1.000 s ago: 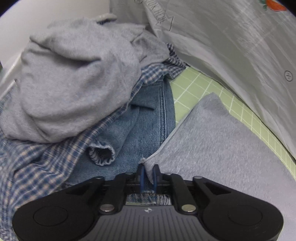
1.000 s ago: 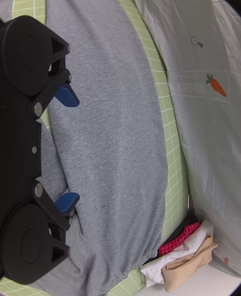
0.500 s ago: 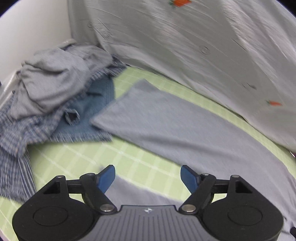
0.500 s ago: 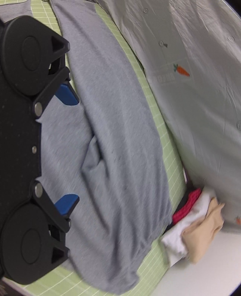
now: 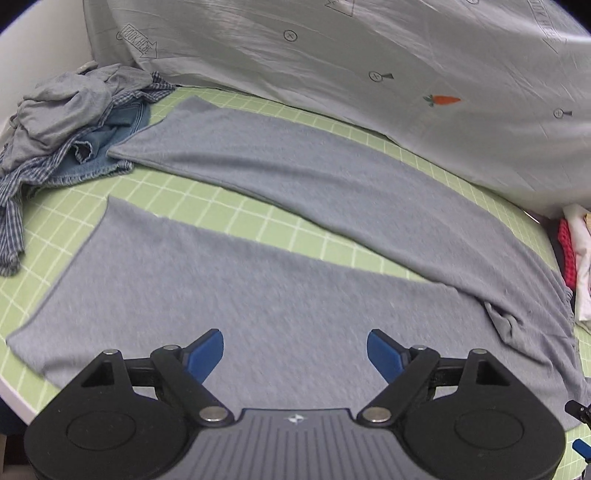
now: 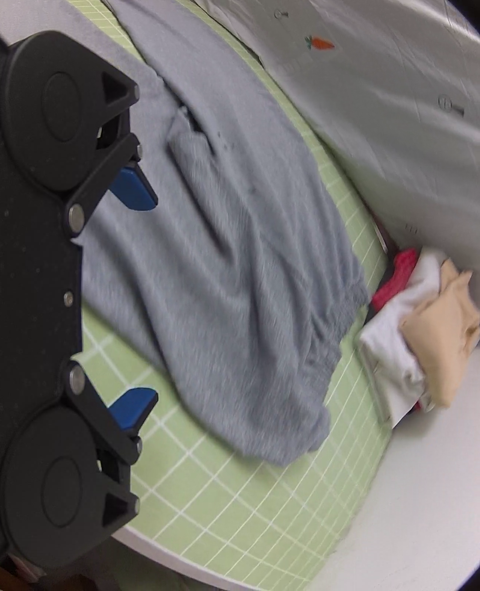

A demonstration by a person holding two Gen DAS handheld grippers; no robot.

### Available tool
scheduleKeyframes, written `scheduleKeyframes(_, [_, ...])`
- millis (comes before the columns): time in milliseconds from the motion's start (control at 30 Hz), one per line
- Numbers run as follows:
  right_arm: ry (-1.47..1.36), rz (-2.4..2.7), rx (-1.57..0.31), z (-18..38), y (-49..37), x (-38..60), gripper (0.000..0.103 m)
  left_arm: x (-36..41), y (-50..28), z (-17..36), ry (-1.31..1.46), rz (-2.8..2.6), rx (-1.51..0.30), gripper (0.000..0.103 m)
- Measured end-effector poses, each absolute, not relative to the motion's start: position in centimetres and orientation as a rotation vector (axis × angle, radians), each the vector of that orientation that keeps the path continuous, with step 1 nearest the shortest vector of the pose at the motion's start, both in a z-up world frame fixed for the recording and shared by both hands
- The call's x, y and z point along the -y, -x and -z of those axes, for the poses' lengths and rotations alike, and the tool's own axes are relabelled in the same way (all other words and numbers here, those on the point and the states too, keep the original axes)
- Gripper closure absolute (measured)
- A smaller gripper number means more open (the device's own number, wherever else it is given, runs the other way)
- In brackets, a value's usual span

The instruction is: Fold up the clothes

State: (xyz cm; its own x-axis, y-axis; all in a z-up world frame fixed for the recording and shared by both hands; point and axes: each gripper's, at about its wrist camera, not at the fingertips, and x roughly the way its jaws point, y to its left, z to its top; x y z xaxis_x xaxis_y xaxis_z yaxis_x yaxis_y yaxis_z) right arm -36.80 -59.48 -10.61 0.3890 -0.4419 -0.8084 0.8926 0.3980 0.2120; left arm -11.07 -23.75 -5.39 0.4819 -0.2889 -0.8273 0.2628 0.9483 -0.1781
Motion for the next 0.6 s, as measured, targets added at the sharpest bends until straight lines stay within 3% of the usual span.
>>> scheduleKeyframes(600, [-0.701,1.003,-0.773,15.0,40.6,68.1,0.003,27.0,18.7,8.1,0.029,0.244,-1.119,0.017])
